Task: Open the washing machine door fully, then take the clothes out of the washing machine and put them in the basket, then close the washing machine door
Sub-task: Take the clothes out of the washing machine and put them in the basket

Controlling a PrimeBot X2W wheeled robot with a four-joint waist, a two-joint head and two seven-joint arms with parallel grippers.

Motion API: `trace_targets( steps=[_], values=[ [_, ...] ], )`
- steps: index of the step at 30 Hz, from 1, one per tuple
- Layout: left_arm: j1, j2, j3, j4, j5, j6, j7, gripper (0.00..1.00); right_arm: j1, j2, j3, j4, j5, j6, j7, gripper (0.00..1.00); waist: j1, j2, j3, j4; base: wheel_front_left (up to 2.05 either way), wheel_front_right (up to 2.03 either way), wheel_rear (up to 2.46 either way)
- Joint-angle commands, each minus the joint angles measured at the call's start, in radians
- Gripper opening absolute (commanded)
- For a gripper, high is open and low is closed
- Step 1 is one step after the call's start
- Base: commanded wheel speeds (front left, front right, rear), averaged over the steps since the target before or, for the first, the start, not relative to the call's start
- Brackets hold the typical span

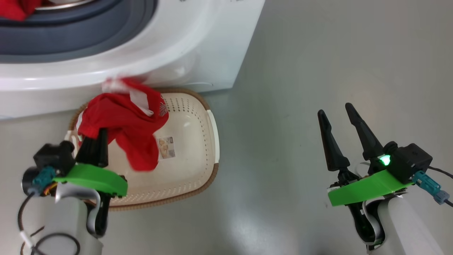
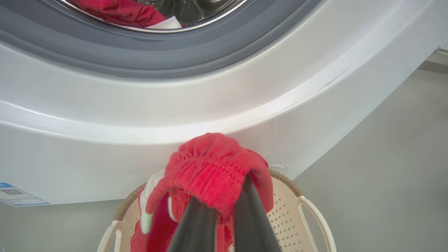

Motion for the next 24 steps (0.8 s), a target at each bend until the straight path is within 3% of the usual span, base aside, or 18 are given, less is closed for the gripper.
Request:
trace_targets(
  steps=[1,10,24],
  values=[
    [-0.02,0.033,0.022,-0.008,0.011,-0.006,-0.005,0.0,-0.004,-0.001,0.025,-0.025,0.005,0.005,-0.006,1.0,0.0,0.0,0.034,-0.016,0.0,0.0,0.0],
    [-0.132,0.079,-0.025,0.223,0.021,-0.006,-0.005,0.0,-0.045,-0.001,0.052,-0.038,0.026,0.005,-0.006,1.0,0.0,0.0,0.139,-0.053,0.0,0.0,0.0],
    [-0.295,0.141,-0.156,0.453,-0.036,-0.006,-0.005,0.0,-0.097,-0.001,0.084,-0.07,0.05,0.005,-0.006,1.0,0.0,0.0,0.287,-0.081,0.0,0.0,0.0]
  ],
)
